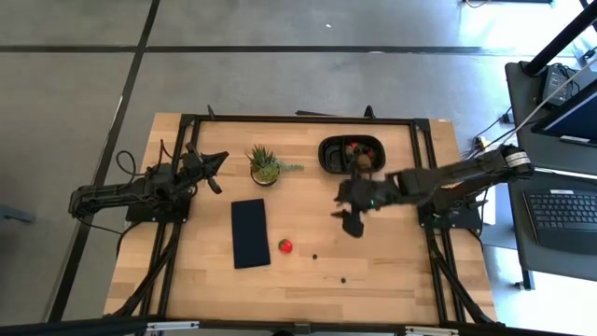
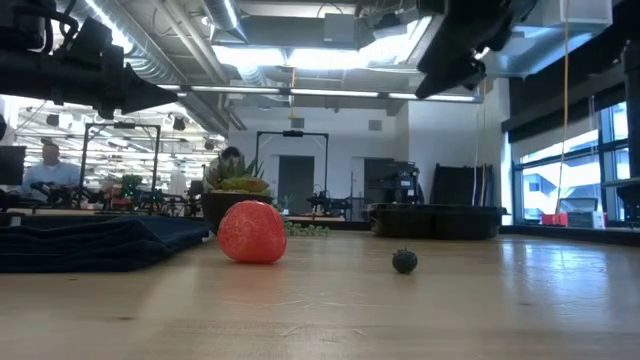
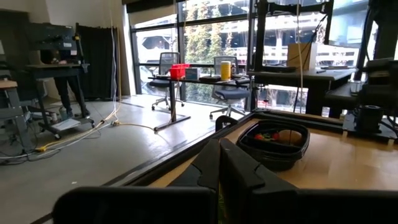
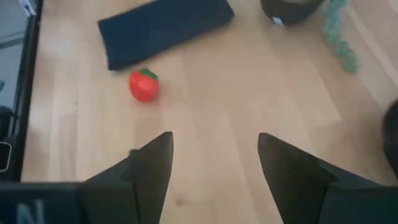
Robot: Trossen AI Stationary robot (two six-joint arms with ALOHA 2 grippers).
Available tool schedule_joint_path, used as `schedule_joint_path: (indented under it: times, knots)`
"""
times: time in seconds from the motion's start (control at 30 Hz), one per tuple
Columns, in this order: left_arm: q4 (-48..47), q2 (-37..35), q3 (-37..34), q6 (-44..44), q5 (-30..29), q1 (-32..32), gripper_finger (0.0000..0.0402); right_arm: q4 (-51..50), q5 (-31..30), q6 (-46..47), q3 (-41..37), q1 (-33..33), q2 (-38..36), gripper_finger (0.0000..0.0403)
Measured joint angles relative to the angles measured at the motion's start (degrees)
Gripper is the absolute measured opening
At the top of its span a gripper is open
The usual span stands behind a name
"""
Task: Pick and placing Produce into tupperware
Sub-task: Put the bottom blueberry into the black container
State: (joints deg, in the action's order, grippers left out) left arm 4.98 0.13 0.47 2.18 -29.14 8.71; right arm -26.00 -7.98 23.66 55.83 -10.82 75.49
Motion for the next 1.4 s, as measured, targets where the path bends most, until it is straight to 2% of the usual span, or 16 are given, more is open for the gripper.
schedule_joint_path:
  times: [0.17,0.37,0.5,0.7,0.9,1.13,1.4]
  knots:
    - [-0.24,0.02,-0.01,-0.03,-0.05,0.01,0.0010,1.75,-6.78,5.06,0.00,-10.18,2.20,0.0237]
    - [-0.92,-0.01,0.00,-0.14,-0.03,0.00,0.0025,2.25,-19.86,11.84,0.00,-21.76,7.65,0.0237]
    - [-0.93,0.02,-0.02,-0.14,-0.03,0.02,0.0035,3.50,-25.85,18.94,0.00,-28.50,12.28,0.0237]
    - [-0.92,0.02,0.00,-0.14,-0.03,0.02,0.0048,11.07,-33.74,27.59,0.00,-36.55,20.53,0.0237]
    - [-0.92,0.02,-0.01,-0.17,-0.02,0.02,0.0058,17.55,-38.53,34.54,0.00,-41.69,29.09,0.0237]
    - [-0.92,0.01,0.00,-0.29,-0.01,0.02,0.0065,20.70,-44.52,36.33,0.00,-44.36,35.97,0.0237]
    - [-0.95,0.02,-0.01,-0.49,0.00,0.02,0.0072,21.80,-44.79,37.67,0.00,-44.30,40.53,0.0237]
